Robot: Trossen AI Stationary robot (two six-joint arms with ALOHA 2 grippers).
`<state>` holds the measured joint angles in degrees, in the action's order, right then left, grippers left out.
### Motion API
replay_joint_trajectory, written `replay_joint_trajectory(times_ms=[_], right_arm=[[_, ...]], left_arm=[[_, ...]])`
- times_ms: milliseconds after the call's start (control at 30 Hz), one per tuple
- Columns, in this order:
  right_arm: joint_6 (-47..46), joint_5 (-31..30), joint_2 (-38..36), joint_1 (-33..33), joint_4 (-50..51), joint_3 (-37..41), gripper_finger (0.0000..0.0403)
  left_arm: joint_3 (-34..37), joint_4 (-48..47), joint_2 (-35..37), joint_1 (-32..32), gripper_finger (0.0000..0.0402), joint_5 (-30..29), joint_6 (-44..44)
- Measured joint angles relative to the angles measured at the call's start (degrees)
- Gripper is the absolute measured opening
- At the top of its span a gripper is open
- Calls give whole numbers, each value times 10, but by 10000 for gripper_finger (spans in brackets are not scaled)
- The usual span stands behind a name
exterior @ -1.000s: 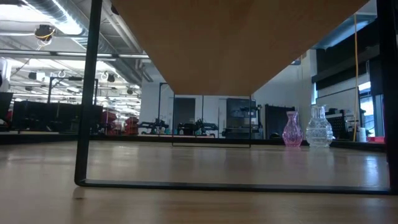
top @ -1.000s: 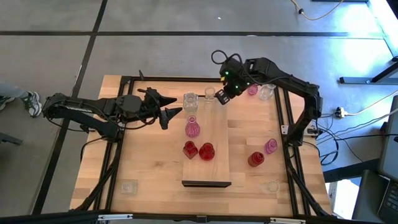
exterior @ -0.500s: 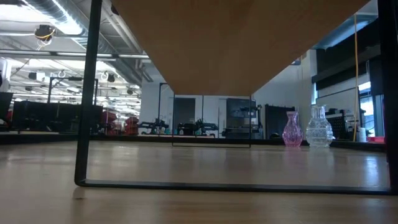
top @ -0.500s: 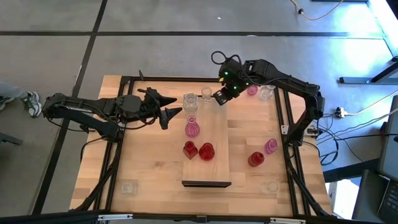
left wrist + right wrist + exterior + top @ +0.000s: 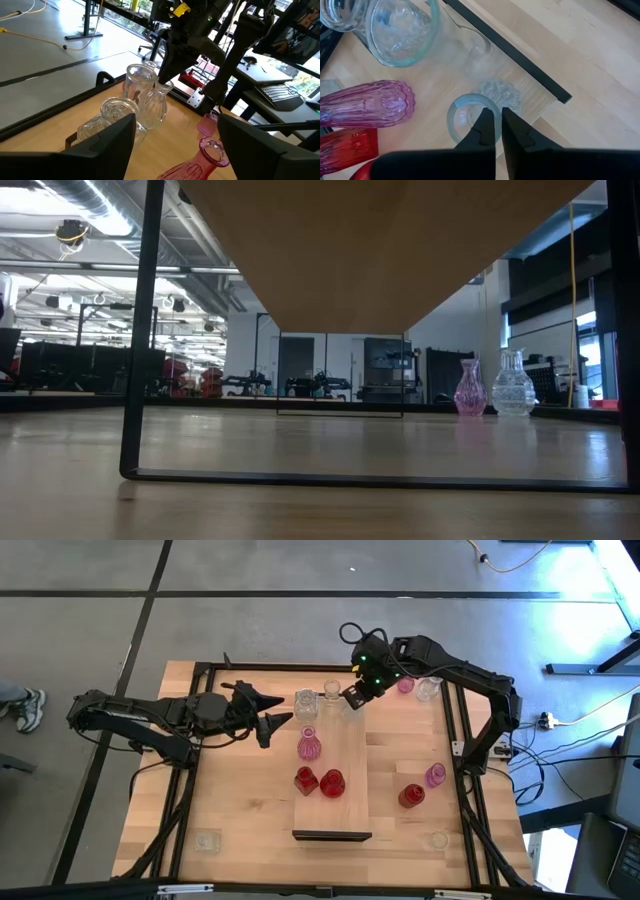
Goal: Sort vases onto shelf
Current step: Put the transparent vase on the shelf aligned with the other transparent vases
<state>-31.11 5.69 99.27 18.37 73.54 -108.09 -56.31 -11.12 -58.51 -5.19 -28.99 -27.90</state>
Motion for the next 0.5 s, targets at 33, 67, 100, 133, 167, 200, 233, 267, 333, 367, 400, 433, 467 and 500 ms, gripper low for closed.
replay_joint_trajectory(times_ms=[33, 67, 100, 133, 167, 200, 233, 267, 333, 367, 400, 433, 467, 500], right_arm=[[1, 0, -2, 0, 1, 0, 1], [2, -1, -2, 0, 3, 1, 1], [3, -1, -2, 0, 4, 1, 1], [3, -1, -3, 0, 5, 1, 1], [3, -1, -4, 0, 7, 1, 1], [4, -3, -5, 0, 11, 1, 1], [5, -6, -5, 0, 15, 1, 1], [5, -7, -6, 0, 15, 1, 1], [6, -6, -6, 0, 11, 1, 1], [8, -6, -6, 0, 12, 1, 1], [10, -6, -6, 0, 12, 1, 1], [11, -6, -6, 0, 11, 1, 1], [11, -5, -6, 0, 10, 1, 1], [11, -4, -6, 0, 10, 1, 1]], left_arm=[[0, 0, 0, 0, 275, -2, 0], [0, 0, 0, 0, 275, -2, 0], [0, 0, 0, 0, 275, -3, 1], [0, 0, 0, 0, 275, -3, 3], [0, 0, 0, 0, 275, -4, 5], [0, 0, 0, 0, 275, -4, 7], [0, 0, 0, 0, 275, -4, 11], [0, 0, 0, 0, 275, -4, 14], [0, 0, 0, 0, 275, -5, 15], [0, 0, 0, 0, 275, -5, 15], [0, 0, 0, 0, 275, -5, 15], [0, 0, 0, 0, 275, -5, 15], [0, 0, 0, 0, 275, -5, 15], [0, 0, 0, 0, 275, -5, 15]])
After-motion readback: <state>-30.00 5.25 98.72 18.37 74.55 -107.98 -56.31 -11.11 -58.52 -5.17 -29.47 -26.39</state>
